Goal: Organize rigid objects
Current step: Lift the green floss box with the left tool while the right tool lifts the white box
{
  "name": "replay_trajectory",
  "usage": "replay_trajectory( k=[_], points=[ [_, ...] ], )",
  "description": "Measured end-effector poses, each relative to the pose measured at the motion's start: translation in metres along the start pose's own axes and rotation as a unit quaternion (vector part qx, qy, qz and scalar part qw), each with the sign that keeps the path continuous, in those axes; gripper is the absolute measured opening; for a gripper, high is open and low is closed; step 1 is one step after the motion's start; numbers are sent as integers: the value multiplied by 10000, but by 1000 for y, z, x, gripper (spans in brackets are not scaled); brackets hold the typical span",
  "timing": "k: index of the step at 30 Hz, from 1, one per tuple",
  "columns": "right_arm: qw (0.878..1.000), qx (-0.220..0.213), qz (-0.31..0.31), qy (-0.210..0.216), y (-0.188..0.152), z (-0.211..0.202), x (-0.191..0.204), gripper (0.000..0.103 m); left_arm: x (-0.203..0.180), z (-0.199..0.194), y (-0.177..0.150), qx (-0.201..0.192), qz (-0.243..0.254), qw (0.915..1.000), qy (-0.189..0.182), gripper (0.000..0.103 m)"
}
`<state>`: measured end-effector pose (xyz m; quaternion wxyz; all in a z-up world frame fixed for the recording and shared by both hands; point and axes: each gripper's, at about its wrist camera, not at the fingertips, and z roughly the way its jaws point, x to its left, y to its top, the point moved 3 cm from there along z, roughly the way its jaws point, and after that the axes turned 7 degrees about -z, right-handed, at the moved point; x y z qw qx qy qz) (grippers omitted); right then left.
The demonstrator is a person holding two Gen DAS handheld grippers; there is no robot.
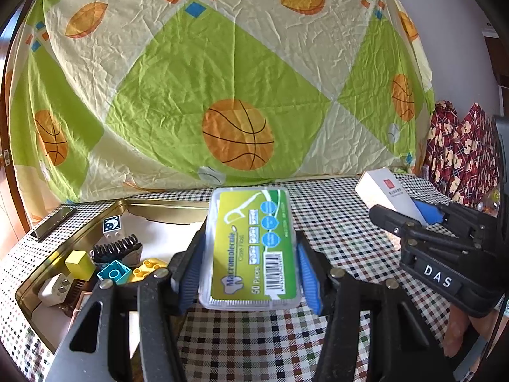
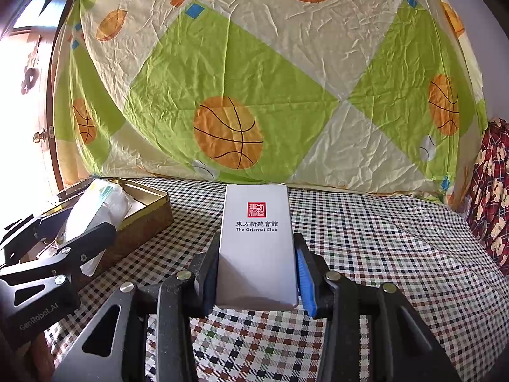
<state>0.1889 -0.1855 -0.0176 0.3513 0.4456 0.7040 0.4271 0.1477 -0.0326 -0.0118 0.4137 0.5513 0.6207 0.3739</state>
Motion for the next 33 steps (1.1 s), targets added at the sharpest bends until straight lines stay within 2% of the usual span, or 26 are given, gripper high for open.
replay_trajectory(
  k=[12,33],
  points=[
    [9997,-234,77,5,-2,-17,3,44,8,-13,0,-136,-79,9998,-91,54],
    [9993,-340,-124,57,-3,-32,27,44,22,-31,-3,-291,-170,9994,-102,54]
  ],
)
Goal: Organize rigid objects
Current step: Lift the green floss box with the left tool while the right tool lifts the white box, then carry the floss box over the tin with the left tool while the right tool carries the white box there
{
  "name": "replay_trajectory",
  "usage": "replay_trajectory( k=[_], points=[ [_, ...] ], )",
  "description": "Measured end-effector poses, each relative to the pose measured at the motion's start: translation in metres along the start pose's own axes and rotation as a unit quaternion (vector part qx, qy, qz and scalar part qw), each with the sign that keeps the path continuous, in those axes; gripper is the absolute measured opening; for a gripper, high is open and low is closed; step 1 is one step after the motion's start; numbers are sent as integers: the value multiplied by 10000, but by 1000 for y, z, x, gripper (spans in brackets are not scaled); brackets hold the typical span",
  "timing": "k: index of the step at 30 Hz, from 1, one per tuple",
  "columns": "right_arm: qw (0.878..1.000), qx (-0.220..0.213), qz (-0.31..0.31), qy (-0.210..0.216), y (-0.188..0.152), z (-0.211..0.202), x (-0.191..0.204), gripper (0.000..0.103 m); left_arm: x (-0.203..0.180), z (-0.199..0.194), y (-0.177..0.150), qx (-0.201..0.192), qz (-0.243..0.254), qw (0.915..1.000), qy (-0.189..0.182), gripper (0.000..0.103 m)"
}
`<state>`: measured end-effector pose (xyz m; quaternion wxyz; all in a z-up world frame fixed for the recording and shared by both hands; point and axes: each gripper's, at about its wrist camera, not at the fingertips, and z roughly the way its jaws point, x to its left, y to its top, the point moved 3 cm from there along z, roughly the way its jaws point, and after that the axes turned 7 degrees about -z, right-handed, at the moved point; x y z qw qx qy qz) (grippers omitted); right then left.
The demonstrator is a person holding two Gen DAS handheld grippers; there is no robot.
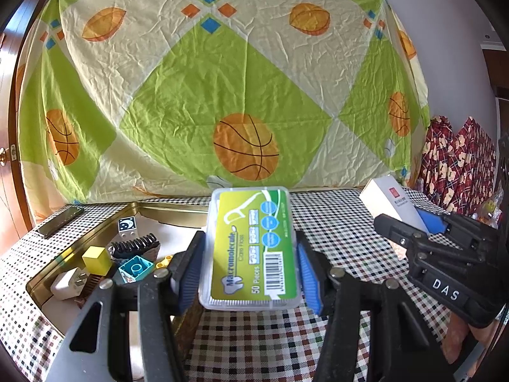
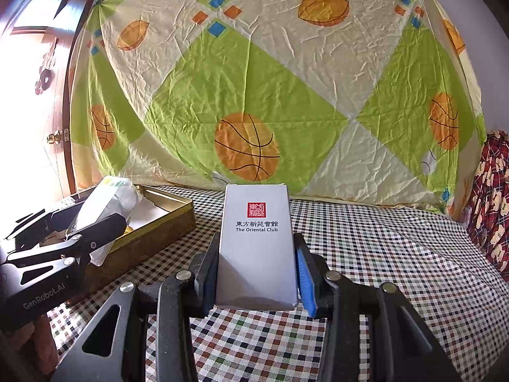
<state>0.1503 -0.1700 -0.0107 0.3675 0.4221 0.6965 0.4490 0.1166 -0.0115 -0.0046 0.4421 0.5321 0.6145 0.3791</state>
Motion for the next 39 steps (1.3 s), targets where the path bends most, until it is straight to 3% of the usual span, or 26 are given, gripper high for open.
replay_trajectory(
  k=[21,39],
  points=[
    [9987,24,-199,459,6,2,47,44,38,-10,2,36,-338,9994,100,54],
    [9972,73,-458,579,10,8,78,44,66,-20,8,-81,-616,9979,190,54]
  ],
)
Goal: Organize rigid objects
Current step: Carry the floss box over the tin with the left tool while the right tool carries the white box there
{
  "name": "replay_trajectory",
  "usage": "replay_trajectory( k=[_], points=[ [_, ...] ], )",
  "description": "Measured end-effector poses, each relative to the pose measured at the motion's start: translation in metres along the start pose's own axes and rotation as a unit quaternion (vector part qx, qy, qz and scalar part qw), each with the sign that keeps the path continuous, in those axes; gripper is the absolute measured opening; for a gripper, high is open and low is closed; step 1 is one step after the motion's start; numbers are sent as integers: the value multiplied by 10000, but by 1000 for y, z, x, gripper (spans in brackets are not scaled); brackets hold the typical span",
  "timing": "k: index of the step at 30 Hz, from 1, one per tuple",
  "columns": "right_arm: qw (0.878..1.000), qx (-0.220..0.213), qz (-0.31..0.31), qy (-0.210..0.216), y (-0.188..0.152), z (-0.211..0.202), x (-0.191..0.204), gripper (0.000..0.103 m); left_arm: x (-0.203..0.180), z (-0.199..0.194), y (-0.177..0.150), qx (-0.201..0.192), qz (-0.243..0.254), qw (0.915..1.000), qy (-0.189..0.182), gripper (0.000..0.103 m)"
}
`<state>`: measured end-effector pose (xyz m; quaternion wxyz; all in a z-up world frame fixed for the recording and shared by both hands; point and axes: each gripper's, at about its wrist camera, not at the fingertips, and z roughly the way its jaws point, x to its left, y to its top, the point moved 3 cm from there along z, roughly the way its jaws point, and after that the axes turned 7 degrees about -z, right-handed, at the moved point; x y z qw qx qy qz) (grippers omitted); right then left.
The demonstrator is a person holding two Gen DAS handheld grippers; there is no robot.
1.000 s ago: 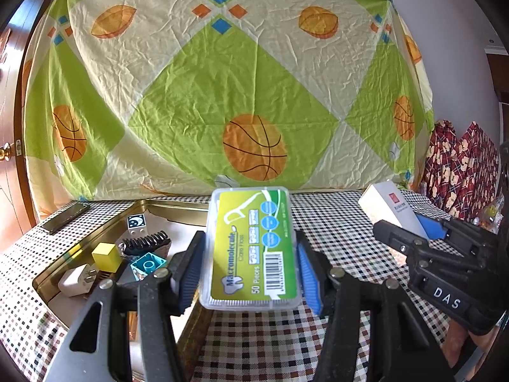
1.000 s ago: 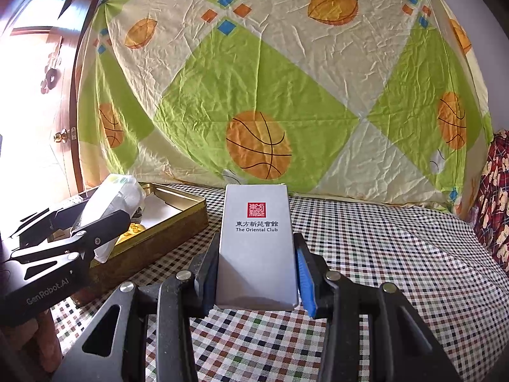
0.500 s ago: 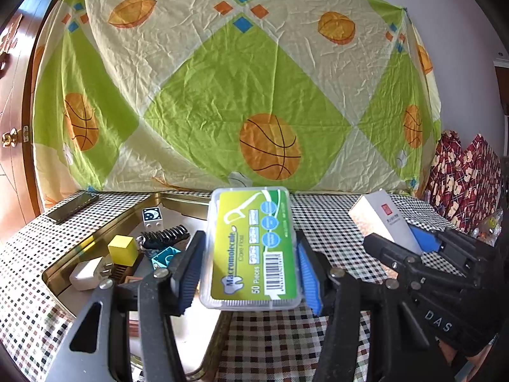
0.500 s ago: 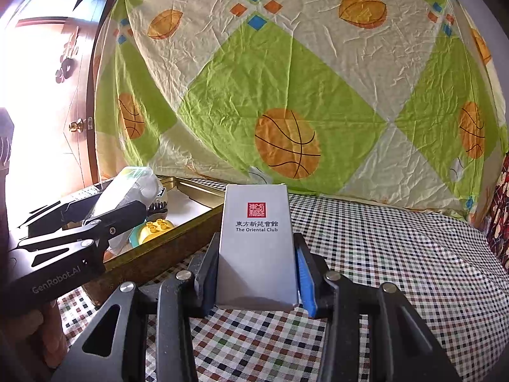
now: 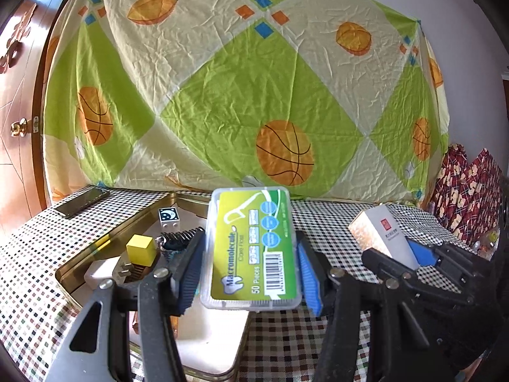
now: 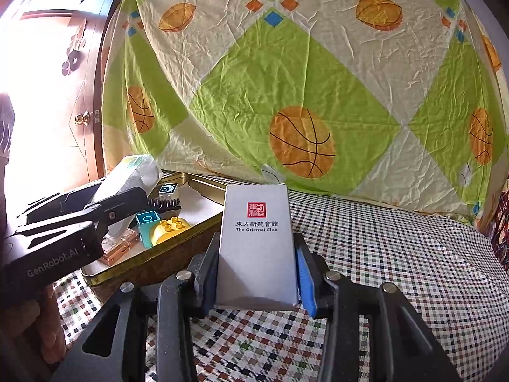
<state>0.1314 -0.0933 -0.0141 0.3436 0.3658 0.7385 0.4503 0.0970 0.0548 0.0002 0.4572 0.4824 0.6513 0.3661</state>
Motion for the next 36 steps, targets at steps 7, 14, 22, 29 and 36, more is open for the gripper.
replay_trajectory(
  k=[7,14,22,29,36],
  points=[
    [9999,7,-84,73,2,3,10,44,4,3,0,47,78,9999,88,54],
    [9997,18,-160,159,6,8,21,44,12,5,-1,91,72,9998,191,54],
    [9991,51,-361,199,10,14,38,44,27,5,0,116,28,9994,314,54],
    [9990,77,-250,349,12,19,43,44,34,5,1,158,31,9993,339,54],
    [9985,60,-364,412,14,23,56,44,41,2,1,148,12,9992,376,54]
  ],
)
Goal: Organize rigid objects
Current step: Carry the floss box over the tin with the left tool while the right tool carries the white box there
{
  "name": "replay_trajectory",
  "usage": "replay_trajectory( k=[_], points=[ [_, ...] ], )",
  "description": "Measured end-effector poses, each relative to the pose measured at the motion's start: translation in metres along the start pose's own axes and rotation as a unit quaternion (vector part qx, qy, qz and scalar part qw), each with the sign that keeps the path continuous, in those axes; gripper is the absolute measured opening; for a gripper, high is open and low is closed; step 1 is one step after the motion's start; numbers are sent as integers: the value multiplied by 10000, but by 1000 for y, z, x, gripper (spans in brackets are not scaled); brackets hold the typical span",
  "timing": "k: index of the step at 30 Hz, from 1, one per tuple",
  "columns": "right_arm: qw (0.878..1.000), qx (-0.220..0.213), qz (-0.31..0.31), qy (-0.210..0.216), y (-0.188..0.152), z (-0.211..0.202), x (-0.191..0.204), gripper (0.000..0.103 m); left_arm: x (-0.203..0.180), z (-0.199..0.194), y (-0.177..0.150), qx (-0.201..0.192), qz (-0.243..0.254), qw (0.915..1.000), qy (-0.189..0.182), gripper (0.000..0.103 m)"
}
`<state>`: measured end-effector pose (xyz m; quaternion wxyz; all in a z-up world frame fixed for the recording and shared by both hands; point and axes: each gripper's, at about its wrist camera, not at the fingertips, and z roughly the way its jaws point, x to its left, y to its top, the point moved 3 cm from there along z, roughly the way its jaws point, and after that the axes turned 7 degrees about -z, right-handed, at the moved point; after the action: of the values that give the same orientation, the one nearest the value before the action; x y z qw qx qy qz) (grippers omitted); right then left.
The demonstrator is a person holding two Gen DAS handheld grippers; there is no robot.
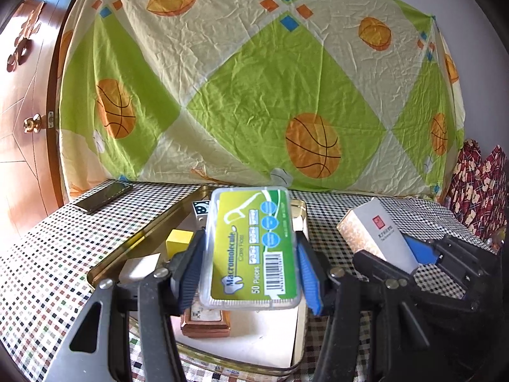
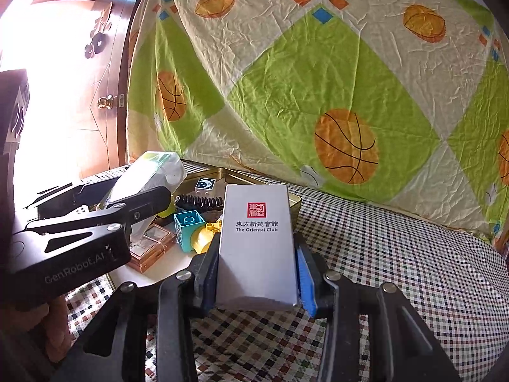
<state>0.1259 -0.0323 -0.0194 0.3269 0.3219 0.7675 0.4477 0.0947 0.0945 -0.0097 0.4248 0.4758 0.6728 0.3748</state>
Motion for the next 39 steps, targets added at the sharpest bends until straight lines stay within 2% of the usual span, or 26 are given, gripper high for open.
replay_trajectory(
  k=[14,27,34,39],
  points=[
    [9999,-4,-56,116,6,4,12,44,15,-4,4,-18,-88,9999,68,54],
    [9995,-59,-210,236,31,17,22,44,56,-2,20,-12,-145,9983,558,54],
    [9989,40,-233,403,50,37,30,44,67,9,30,156,-20,9975,692,54],
    [9983,203,-231,485,59,54,33,44,71,22,32,384,-45,9974,607,54]
  ],
)
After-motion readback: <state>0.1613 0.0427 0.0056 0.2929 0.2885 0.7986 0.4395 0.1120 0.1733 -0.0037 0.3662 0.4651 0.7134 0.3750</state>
